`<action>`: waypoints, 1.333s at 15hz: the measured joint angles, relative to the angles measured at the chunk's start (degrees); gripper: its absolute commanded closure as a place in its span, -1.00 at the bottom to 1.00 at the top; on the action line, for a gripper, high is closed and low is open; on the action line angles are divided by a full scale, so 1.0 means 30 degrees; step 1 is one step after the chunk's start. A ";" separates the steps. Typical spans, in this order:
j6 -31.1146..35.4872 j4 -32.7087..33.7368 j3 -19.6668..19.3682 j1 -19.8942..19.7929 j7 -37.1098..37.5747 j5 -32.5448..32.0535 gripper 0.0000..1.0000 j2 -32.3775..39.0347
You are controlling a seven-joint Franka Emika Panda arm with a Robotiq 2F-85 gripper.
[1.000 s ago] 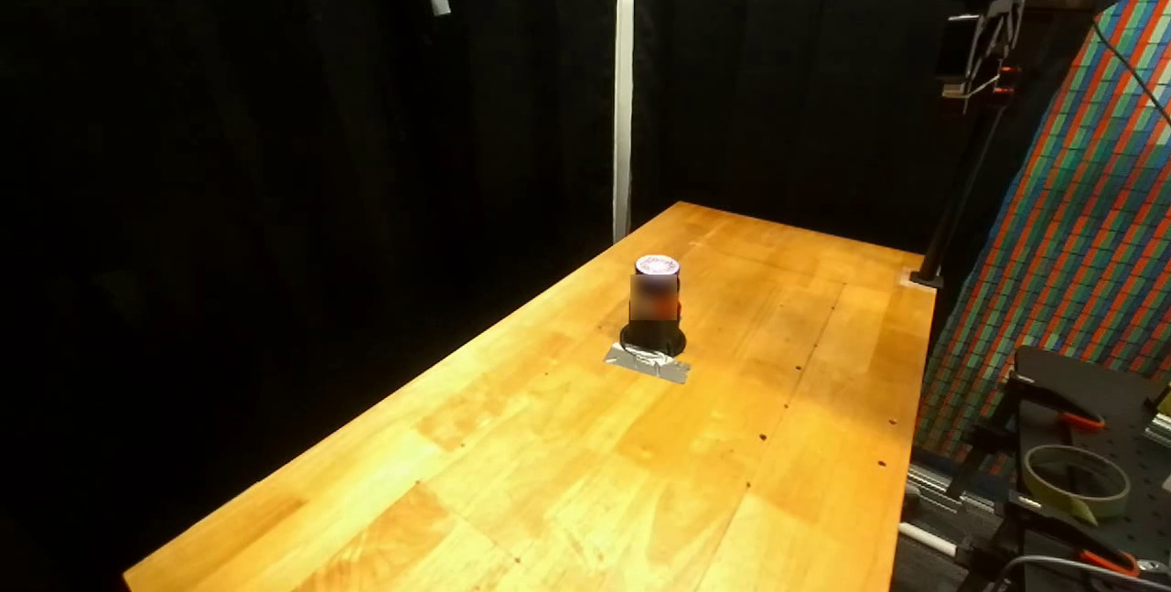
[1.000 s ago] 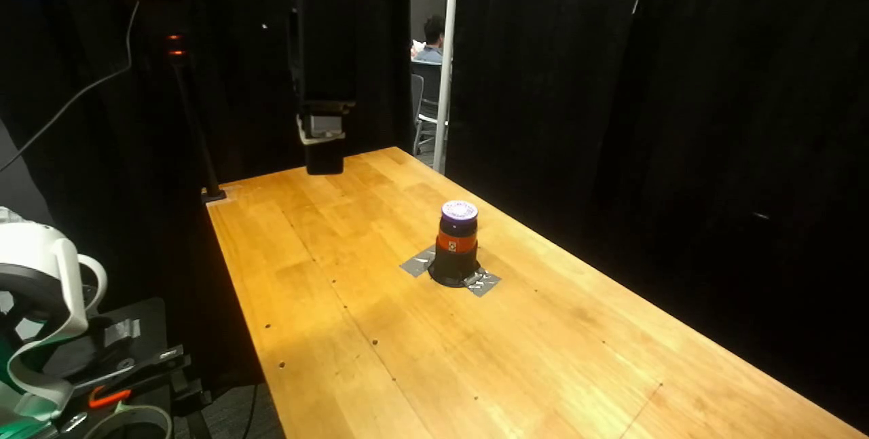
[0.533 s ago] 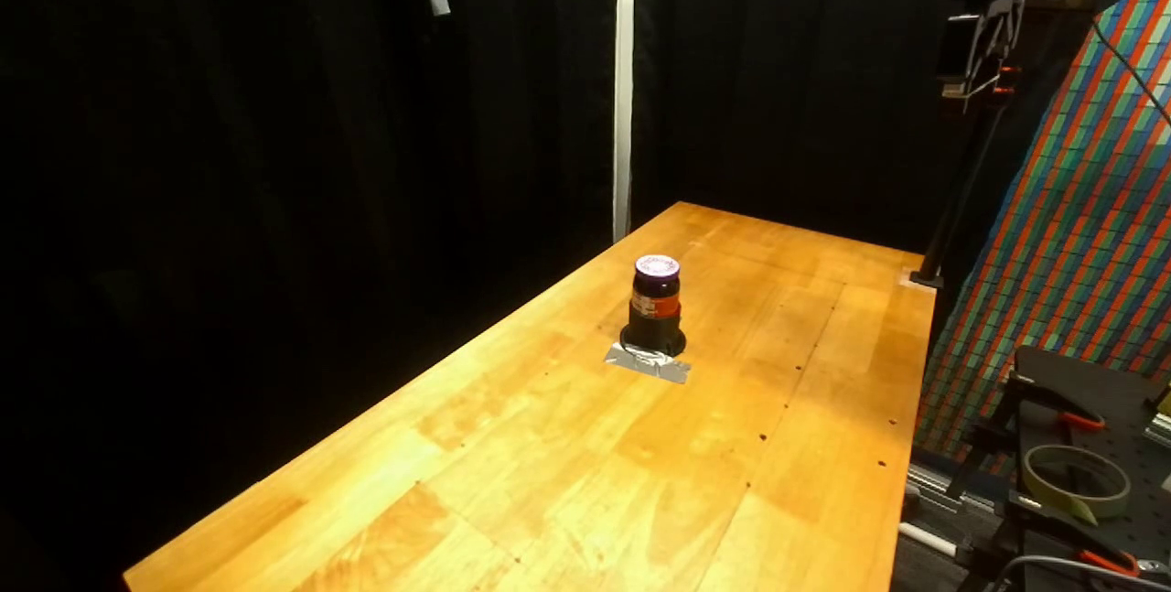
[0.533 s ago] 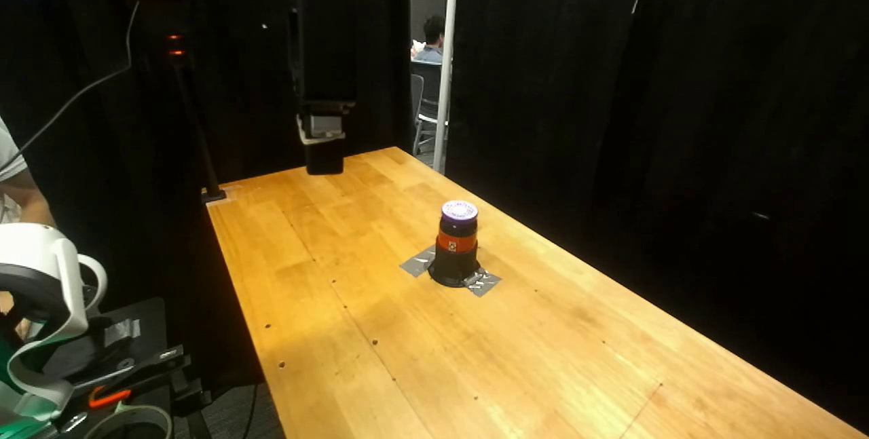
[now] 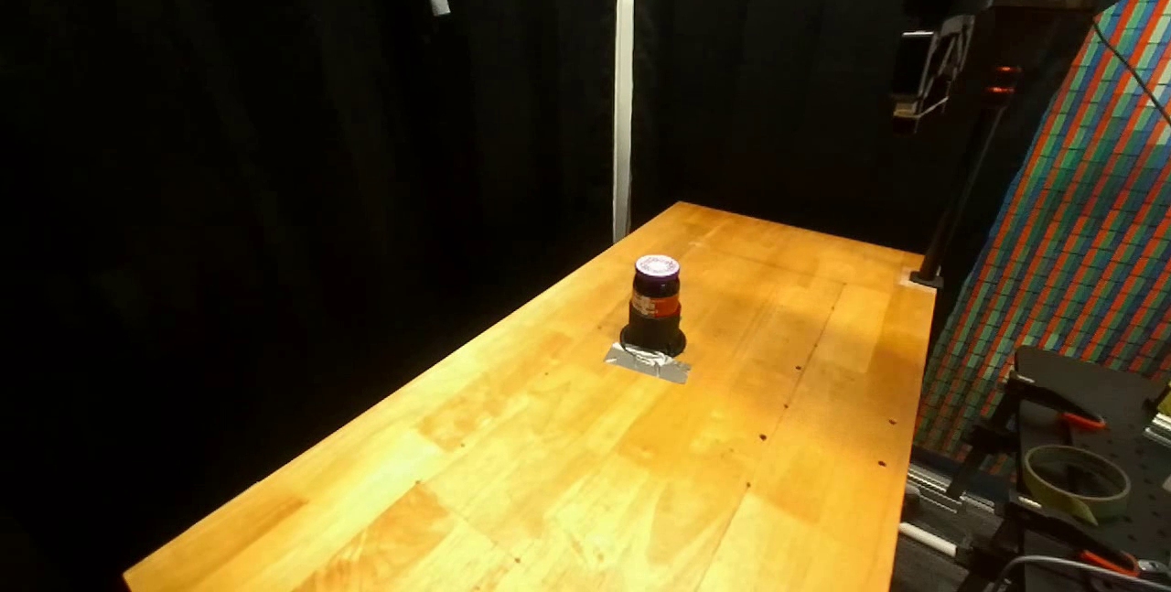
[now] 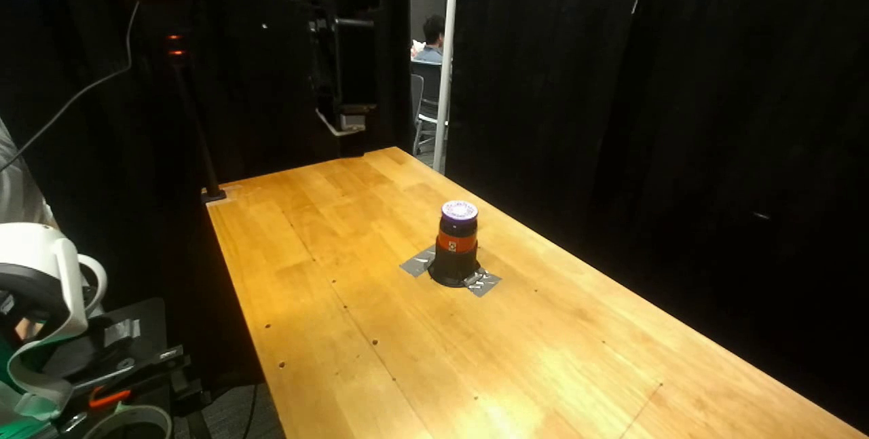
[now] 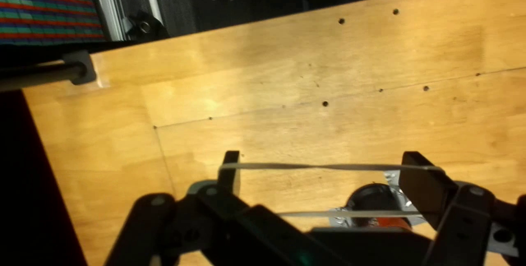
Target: Put the elastic rubber on the object
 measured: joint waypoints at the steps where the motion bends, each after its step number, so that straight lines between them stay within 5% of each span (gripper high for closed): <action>1: 0.0690 0.0344 0.0336 0.0423 0.0289 0.0417 -1.00 0.0865; 10: 0.6914 0.6856 0.1448 0.2334 0.3848 0.0395 -1.00 1.0795; 20: 0.6448 1.4408 -0.1071 0.3115 0.4434 -0.0372 -1.00 1.8590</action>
